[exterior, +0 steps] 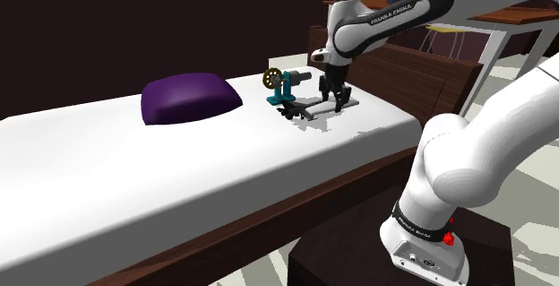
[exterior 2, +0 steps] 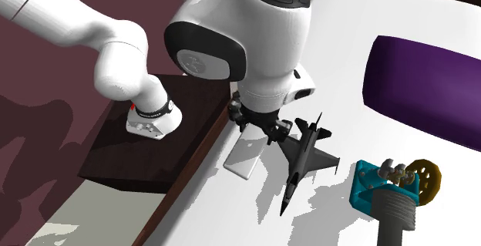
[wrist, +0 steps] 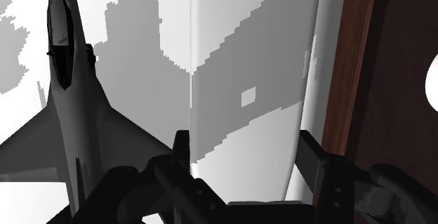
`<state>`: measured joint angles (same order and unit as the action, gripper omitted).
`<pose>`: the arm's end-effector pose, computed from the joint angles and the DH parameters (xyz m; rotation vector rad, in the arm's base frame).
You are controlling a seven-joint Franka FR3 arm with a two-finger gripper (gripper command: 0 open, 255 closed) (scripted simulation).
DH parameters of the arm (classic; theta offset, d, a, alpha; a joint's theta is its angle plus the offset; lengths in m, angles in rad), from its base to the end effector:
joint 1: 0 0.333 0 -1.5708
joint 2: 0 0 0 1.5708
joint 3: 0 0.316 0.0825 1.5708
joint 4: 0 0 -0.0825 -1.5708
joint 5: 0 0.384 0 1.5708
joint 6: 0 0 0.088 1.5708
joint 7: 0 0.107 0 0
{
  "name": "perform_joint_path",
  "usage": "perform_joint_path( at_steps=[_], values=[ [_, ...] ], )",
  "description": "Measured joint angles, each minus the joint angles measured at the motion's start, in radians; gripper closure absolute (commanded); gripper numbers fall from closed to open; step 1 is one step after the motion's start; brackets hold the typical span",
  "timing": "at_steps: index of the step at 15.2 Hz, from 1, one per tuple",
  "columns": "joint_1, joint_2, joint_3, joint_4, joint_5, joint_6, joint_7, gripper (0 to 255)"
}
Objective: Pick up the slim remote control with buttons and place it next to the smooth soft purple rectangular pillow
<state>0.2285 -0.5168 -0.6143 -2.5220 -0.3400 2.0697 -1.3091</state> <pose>0.3692 -0.1698 0.4216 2.6247 1.7065 -0.0032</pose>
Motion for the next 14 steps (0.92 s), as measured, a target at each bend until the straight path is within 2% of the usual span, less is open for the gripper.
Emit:
perform_joint_path(
  at_steps=[14],
  values=[
    [0.004, -0.055, 0.058, 0.148, 0.027, -0.203, -0.001, 255]
  ],
)
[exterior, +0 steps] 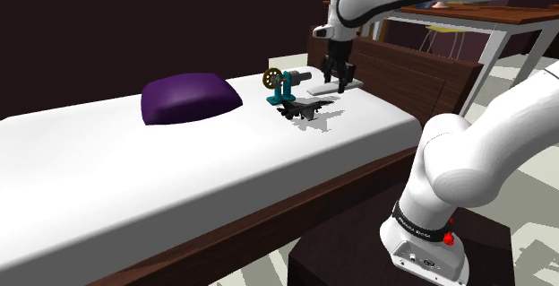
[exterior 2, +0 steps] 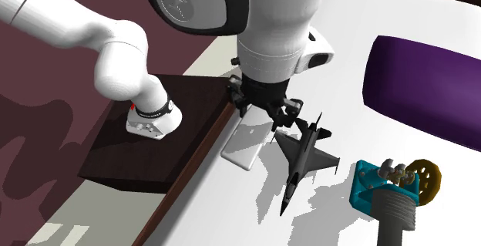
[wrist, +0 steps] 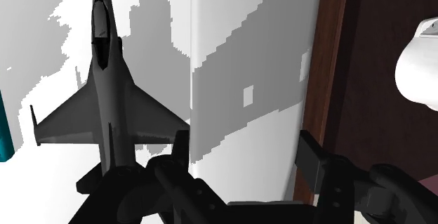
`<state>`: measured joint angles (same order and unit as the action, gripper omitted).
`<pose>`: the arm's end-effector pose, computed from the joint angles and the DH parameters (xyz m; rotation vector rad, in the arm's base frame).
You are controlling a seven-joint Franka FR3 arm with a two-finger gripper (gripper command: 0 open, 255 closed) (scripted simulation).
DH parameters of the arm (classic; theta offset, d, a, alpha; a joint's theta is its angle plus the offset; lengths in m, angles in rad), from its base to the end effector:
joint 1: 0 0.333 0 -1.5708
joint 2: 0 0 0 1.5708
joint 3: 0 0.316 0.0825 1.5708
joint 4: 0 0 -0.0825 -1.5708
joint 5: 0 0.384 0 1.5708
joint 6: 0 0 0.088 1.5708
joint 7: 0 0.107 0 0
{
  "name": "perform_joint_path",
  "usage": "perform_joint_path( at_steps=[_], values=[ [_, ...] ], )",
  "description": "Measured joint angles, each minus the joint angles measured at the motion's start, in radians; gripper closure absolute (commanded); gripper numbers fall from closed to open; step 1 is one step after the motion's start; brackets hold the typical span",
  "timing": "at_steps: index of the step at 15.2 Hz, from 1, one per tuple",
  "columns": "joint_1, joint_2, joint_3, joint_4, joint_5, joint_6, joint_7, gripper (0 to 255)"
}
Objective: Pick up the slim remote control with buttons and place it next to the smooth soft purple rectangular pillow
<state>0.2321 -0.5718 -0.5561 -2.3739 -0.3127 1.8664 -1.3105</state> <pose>0.3698 -0.1697 0.4958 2.6248 1.7064 -0.0034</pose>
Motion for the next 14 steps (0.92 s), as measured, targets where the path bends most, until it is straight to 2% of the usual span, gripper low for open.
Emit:
perform_joint_path(
  at_steps=[4, 6, 14],
  values=[
    [0.003, -0.005, 0.012, 0.045, 0.008, -0.050, -0.002, 255],
    [0.022, 0.030, 0.017, 0.072, 0.026, -0.045, 0.009, 255],
    [0.131, 0.283, 0.036, 0.257, 0.153, -0.001, 0.065, 255]
  ],
)
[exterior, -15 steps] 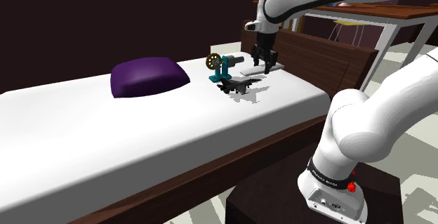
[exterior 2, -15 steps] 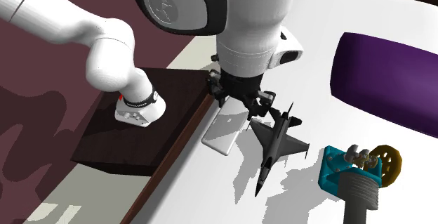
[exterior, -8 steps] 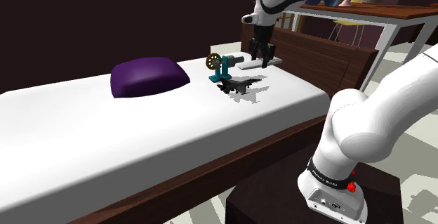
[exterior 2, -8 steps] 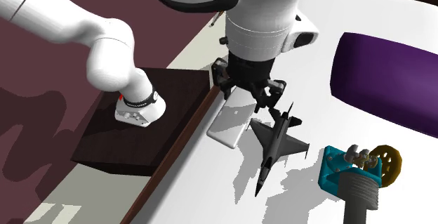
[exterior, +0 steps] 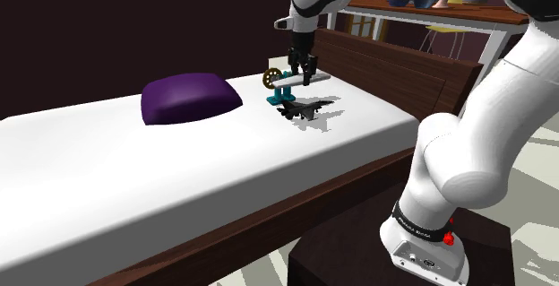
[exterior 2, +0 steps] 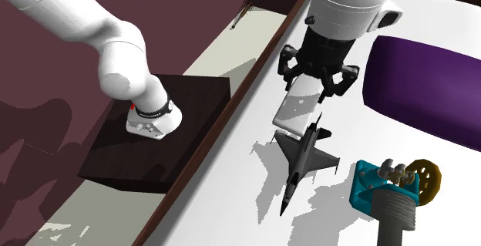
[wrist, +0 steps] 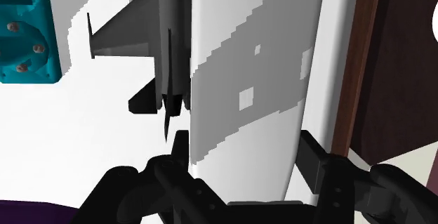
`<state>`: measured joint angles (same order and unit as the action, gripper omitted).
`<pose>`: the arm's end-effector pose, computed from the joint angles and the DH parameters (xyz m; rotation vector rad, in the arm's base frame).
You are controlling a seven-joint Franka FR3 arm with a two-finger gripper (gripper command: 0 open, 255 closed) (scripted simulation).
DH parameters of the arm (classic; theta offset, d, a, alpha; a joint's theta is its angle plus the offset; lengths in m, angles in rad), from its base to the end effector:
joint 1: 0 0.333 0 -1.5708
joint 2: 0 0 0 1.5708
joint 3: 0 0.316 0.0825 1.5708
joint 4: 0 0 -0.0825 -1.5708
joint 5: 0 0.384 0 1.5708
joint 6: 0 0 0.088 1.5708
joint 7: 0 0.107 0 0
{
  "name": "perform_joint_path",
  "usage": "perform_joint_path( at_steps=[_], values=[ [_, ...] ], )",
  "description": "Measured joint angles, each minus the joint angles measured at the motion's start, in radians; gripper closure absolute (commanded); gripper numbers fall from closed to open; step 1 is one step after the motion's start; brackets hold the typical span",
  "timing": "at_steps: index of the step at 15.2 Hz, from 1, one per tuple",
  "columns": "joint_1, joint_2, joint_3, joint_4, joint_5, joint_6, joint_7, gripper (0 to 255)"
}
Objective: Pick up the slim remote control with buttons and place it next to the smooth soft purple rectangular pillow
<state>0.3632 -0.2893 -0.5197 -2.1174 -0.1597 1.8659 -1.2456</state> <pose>0.4707 -0.1047 0.5178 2.6242 1.7067 -0.0051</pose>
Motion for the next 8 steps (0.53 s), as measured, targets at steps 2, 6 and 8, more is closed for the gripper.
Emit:
perform_joint_path(
  at_steps=[2, 6, 8],
  values=[
    [0.021, 0.060, 0.006, 0.054, 0.032, 0.000, 0.011, 255],
    [0.054, 0.200, 0.015, 0.178, 0.104, 0.000, 0.023, 255],
    [0.063, 0.269, 0.019, 0.258, 0.138, -0.020, 0.024, 255]
  ],
)
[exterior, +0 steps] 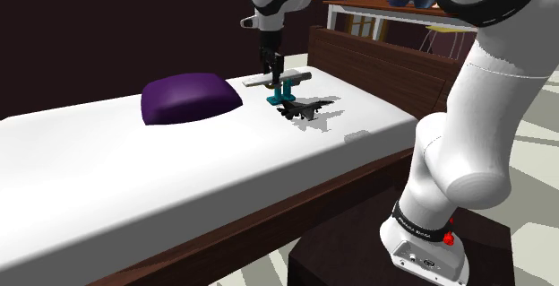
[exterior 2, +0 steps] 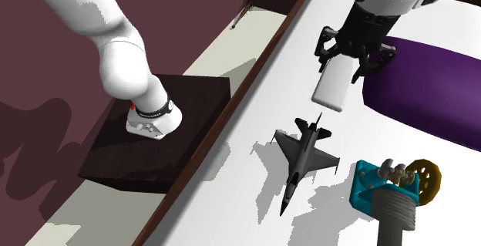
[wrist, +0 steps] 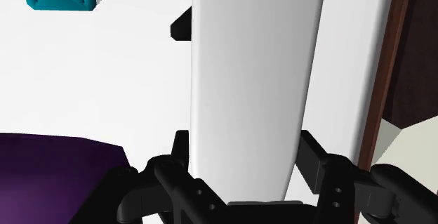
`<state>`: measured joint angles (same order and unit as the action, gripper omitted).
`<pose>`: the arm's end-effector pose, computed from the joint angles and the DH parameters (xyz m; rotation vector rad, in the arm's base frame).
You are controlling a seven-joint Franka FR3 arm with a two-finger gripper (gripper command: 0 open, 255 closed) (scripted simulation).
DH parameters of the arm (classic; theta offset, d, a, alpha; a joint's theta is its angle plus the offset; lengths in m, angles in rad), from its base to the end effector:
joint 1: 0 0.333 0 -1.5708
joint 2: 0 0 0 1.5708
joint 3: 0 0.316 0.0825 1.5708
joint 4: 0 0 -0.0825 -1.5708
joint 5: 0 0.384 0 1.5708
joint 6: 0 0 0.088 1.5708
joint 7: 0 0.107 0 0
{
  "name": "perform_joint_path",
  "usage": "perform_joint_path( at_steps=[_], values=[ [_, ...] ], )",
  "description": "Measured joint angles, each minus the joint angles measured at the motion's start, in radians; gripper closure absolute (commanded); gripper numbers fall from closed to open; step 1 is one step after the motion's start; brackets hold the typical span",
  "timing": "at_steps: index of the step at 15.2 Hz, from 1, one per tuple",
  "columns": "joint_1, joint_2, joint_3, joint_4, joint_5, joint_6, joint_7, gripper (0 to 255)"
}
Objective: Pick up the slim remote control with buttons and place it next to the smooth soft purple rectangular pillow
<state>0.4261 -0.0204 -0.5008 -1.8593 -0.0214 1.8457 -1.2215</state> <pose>0.5556 -0.0451 0.5206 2.6247 1.7059 -0.0048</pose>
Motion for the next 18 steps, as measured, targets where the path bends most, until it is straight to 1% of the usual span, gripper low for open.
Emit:
perform_joint_path(
  at_steps=[3, 5, 7, 10, 18],
  values=[
    [0.009, 0.109, 0.011, 0.116, 0.053, -0.020, 0.008, 255],
    [0.005, 0.186, 0.016, 0.210, 0.089, -0.045, 0.006, 255],
    [0.002, 0.218, 0.019, 0.236, 0.104, -0.043, 0.004, 255],
    [0.002, 0.234, 0.022, 0.217, 0.112, -0.011, 0.004, 255],
    [0.004, 0.248, 0.026, 0.126, 0.121, 0.093, -0.002, 255]
  ],
)
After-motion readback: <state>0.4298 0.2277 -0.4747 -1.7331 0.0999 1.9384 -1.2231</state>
